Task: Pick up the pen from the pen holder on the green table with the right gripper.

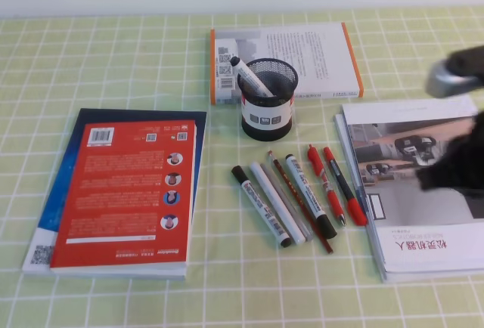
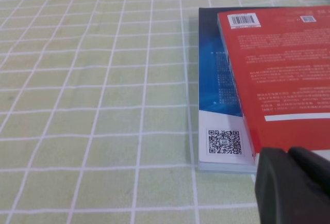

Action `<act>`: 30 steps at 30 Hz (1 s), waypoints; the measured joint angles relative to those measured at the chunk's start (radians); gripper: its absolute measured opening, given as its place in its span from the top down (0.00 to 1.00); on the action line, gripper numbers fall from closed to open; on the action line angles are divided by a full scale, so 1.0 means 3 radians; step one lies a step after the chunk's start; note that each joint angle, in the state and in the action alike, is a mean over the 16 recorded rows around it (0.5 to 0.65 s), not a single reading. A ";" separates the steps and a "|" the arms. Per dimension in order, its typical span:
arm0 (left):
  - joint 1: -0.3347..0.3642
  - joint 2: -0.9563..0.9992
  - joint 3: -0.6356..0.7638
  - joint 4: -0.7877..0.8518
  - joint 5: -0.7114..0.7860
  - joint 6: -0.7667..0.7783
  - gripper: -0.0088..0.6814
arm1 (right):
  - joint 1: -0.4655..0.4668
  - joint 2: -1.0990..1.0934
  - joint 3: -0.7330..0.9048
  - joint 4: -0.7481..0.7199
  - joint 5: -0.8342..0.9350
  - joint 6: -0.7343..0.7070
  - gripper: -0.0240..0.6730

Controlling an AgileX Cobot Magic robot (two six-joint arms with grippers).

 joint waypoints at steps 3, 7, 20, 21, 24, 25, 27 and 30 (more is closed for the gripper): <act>0.0000 0.0000 0.0000 0.0000 0.0000 0.0000 0.99 | 0.0000 -0.0405 0.0243 0.0042 0.0078 0.0000 0.96; 0.0000 0.0000 0.0000 0.0000 0.0000 0.0000 0.99 | 0.0000 -0.0860 0.0479 0.0118 0.0205 -0.0015 0.98; 0.0000 0.0000 0.0000 0.0000 0.0000 0.0000 0.99 | -0.0094 -0.1771 0.1043 0.0157 0.0222 -0.0250 0.98; 0.0000 0.0000 0.0000 0.0000 0.0000 0.0000 0.99 | -0.0138 -0.1842 0.1119 0.0149 0.0153 -0.0269 0.98; 0.0000 0.0000 0.0000 0.0000 0.0000 0.0000 0.99 | -0.0327 -0.2098 0.1395 0.0127 -0.0117 -0.0304 0.98; 0.0000 0.0000 0.0000 0.0000 0.0000 0.0000 0.99 | -0.0407 -0.2199 0.1501 0.0123 -0.0222 -0.0310 0.98; 0.0000 0.0000 0.0000 0.0000 0.0000 0.0000 0.99 | -0.0584 -0.2419 0.1724 0.0124 -0.0451 -0.0318 0.98; 0.0000 0.0000 0.0000 0.0000 0.0000 0.0000 0.99 | -0.0881 -0.2793 0.2074 0.0146 -0.0805 -0.0325 0.98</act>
